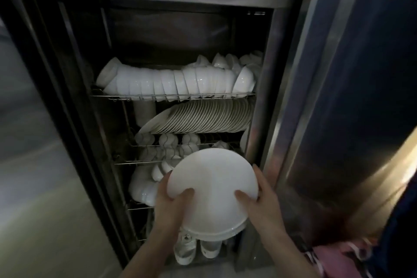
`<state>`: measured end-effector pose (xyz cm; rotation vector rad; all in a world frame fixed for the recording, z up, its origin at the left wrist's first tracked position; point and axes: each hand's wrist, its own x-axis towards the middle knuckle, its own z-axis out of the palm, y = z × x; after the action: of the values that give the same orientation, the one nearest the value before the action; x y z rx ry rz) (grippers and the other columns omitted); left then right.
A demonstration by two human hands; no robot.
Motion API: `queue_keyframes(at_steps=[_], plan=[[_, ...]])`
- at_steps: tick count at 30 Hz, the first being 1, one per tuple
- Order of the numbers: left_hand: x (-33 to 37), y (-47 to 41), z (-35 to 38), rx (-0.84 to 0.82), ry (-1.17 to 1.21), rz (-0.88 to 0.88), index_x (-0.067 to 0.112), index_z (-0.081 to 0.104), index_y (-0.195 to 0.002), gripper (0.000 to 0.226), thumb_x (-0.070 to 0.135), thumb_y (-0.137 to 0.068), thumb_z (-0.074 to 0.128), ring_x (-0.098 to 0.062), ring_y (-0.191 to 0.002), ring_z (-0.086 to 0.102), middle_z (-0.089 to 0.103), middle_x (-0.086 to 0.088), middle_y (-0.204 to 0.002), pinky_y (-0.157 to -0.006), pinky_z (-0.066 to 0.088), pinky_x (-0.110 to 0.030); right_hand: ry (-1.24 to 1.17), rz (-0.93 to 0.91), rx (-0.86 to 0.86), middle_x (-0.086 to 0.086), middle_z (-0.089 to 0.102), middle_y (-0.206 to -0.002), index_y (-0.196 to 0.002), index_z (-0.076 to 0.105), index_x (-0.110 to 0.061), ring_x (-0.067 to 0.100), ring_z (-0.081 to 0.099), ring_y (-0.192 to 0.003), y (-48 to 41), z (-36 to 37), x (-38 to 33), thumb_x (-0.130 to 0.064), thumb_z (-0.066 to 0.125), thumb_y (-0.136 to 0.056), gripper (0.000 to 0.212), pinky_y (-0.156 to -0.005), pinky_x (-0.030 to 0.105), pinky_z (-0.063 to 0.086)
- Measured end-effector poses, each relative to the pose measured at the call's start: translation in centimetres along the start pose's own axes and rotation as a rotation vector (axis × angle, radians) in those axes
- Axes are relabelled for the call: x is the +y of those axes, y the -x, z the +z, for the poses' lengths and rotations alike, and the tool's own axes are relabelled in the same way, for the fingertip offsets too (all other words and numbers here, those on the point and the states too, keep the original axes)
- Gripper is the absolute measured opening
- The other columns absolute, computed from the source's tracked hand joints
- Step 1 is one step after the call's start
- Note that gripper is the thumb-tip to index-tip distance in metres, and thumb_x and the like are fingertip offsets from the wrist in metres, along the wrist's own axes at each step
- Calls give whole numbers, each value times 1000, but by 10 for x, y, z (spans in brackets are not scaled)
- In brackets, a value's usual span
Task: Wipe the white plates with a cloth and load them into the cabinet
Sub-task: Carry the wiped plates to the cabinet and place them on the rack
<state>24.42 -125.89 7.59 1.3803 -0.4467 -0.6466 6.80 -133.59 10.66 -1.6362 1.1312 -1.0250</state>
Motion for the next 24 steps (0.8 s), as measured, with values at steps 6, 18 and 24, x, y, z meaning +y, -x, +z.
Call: queue_keyframes(at_steps=[6, 18, 24], plan=[[-15, -77, 23, 81, -42, -39, 44, 48, -125, 69, 32, -62, 72, -23, -101, 58, 58, 10, -115, -83, 54, -49, 56, 28, -92, 3, 52, -137, -145, 43, -36, 23, 48, -126, -81, 29, 13, -14, 74, -82, 74, -105, 46, 44], [-62, -270, 63, 53, -101, 18, 31, 54, -128, 57, 18, -79, 80, -28, -108, 58, 60, -2, -121, -93, 50, -45, 121, 79, -31, 8, 56, -134, -146, 43, -28, 28, 52, -124, -234, 110, 32, -11, 73, -83, 72, -104, 46, 45], [-85, -320, 95, 9, -143, 5, 25, 51, -136, 66, 36, -78, 81, -25, -113, 59, 60, 2, -125, -91, 49, -39, 235, 83, 33, 10, 60, -132, -144, 46, -25, 27, 53, -124, -283, 124, 37, -7, 72, -81, 71, -104, 43, 45]])
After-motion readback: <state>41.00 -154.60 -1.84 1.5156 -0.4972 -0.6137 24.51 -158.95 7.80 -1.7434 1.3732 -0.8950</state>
